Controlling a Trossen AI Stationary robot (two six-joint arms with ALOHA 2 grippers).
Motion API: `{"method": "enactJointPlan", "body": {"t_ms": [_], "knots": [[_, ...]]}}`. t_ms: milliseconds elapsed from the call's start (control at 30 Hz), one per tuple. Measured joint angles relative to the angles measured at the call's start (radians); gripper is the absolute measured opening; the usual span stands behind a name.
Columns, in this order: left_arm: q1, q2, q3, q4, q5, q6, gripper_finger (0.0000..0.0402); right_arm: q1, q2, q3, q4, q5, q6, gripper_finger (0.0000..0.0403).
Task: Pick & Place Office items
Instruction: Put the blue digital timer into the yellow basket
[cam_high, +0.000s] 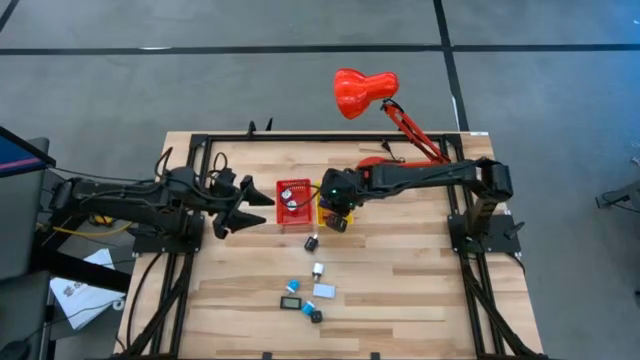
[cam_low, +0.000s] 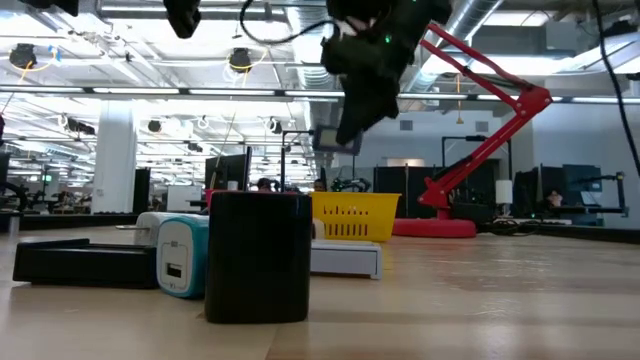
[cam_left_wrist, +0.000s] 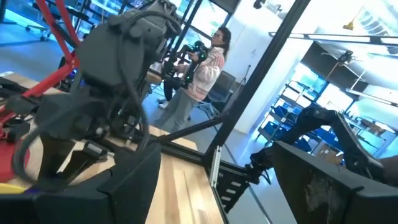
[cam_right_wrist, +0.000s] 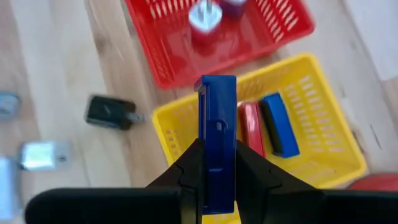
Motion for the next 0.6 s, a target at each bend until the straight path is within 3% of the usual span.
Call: {"method": "enactJointPlan", "body": {"t_ms": [600], "knots": [[0.0, 0.016, -0.001, -0.056, -0.035, 0.0, 0.0302, -0.037, 0.112, 0.0, -0.019, -0.003, -0.086, 0.0052]]}}
